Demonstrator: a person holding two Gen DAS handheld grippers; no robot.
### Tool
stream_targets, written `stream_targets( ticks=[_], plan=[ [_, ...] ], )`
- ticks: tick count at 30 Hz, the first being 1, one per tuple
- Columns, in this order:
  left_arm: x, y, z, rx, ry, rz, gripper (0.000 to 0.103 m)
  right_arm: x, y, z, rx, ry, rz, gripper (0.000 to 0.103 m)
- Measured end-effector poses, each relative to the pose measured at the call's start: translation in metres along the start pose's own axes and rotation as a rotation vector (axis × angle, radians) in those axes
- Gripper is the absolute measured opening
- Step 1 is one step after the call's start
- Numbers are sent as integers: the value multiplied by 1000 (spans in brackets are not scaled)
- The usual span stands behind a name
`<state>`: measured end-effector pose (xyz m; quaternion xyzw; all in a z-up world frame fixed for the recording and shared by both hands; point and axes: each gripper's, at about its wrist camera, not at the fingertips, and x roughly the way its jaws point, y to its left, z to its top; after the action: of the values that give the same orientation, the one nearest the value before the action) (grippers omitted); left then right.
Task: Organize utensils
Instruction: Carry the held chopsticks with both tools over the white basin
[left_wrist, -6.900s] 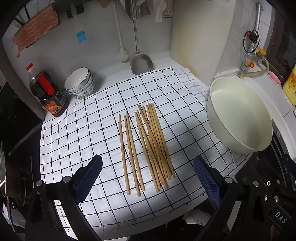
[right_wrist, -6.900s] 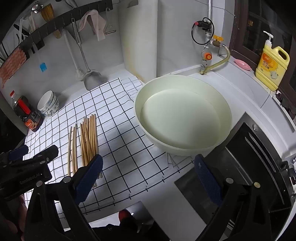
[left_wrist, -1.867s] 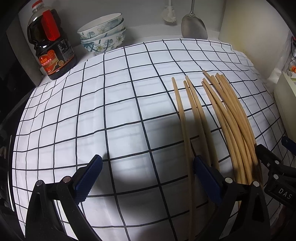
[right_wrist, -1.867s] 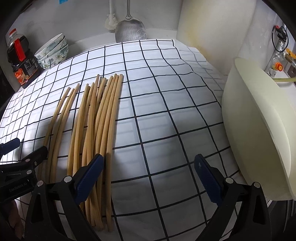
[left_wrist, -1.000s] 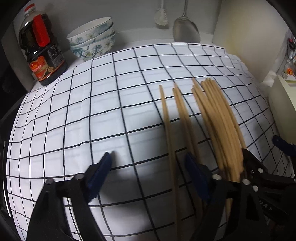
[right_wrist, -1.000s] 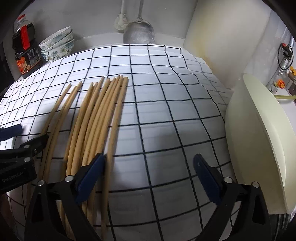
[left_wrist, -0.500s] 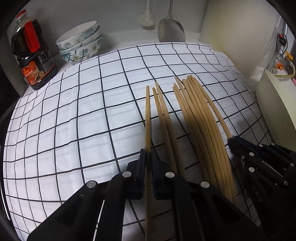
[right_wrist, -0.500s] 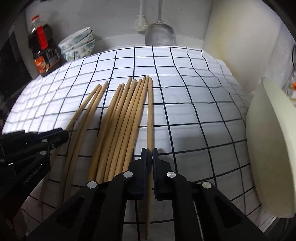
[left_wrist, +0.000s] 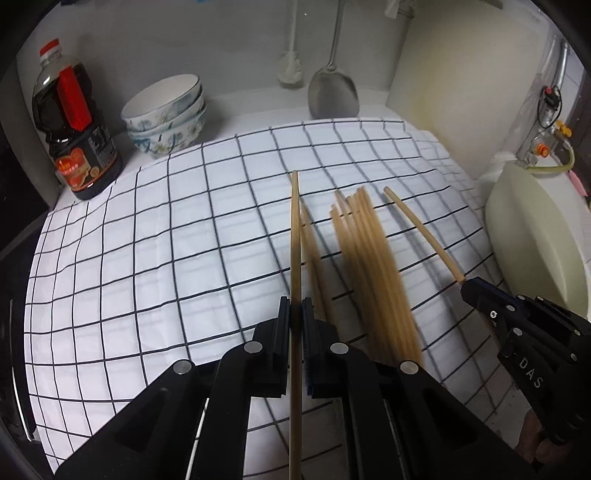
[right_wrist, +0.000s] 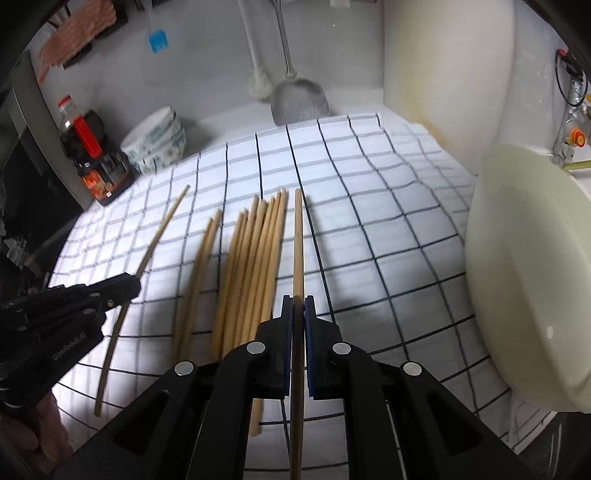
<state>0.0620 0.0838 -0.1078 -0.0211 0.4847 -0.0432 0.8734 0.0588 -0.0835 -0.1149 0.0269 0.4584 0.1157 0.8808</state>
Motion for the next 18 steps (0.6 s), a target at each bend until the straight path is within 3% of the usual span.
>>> stream_targets(
  ticks=[9,18],
  plan=[
    [-31,-39,22,47,-53,-65,7,-52,-32,15,77,-84,-13,6],
    [-46,-125,47,154,-86,-200,7,-99,-105,11,186,-142,-132,6]
  ],
)
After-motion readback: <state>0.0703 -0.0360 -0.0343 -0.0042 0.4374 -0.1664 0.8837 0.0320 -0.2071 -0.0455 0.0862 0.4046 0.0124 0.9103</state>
